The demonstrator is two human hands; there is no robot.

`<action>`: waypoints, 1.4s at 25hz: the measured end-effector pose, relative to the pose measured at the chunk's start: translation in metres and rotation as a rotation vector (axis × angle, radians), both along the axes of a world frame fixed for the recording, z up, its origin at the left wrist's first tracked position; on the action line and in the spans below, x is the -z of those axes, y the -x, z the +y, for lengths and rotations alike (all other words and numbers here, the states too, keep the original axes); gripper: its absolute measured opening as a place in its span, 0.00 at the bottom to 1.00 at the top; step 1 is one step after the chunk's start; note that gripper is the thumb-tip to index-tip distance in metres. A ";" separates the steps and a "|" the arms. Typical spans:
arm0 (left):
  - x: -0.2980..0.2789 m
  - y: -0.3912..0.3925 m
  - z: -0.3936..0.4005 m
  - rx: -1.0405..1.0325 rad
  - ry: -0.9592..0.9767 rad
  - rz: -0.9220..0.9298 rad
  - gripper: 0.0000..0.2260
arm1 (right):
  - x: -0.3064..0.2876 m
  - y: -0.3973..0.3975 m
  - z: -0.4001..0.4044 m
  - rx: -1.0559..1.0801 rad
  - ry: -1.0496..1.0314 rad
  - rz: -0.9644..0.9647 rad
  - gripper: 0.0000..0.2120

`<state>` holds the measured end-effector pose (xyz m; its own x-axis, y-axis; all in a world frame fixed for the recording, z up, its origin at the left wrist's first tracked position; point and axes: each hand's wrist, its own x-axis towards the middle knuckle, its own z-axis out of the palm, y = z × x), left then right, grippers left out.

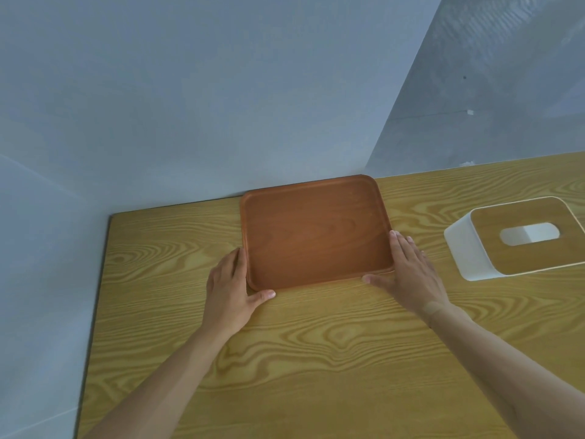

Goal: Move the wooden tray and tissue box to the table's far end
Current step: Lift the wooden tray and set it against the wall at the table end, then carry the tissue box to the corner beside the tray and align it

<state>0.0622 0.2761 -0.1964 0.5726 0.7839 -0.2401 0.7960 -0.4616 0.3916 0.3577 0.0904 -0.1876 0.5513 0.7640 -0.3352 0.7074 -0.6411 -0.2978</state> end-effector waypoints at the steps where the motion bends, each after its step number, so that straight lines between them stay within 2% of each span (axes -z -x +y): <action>1: -0.002 0.000 -0.001 0.005 0.009 0.011 0.49 | -0.003 0.003 0.000 0.020 -0.002 0.016 0.55; 5: -0.020 -0.006 0.008 -0.023 0.110 0.026 0.48 | -0.021 0.022 -0.008 0.053 -0.055 0.005 0.51; 8: -0.037 -0.005 0.022 -0.020 0.104 -0.002 0.41 | -0.037 0.037 -0.021 0.062 -0.084 -0.012 0.43; 11: -0.050 -0.003 0.026 0.044 0.126 -0.096 0.34 | -0.051 0.044 -0.035 0.075 -0.072 0.010 0.32; 14: -0.066 -0.011 0.023 0.176 0.213 -0.121 0.33 | -0.066 0.037 -0.051 0.054 0.024 0.024 0.27; 22: -0.103 -0.093 -0.034 0.436 0.277 0.148 0.37 | -0.103 -0.017 -0.127 0.036 0.044 0.000 0.27; 28: -0.124 -0.181 -0.111 0.422 0.299 0.218 0.37 | -0.124 -0.091 -0.206 -0.001 0.072 -0.048 0.24; 33: -0.134 -0.232 -0.151 0.412 0.265 0.372 0.36 | -0.133 -0.151 -0.249 -0.017 0.178 -0.100 0.23; 35: -0.140 -0.251 -0.158 0.455 0.192 0.447 0.36 | -0.135 -0.175 -0.252 -0.028 0.209 -0.110 0.24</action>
<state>0.3133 0.1179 -0.0562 0.6494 0.4070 -0.6424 0.6430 -0.7448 0.1781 0.5323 -0.1614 -0.0531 0.5729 0.6997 -0.4269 0.7466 -0.6604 -0.0803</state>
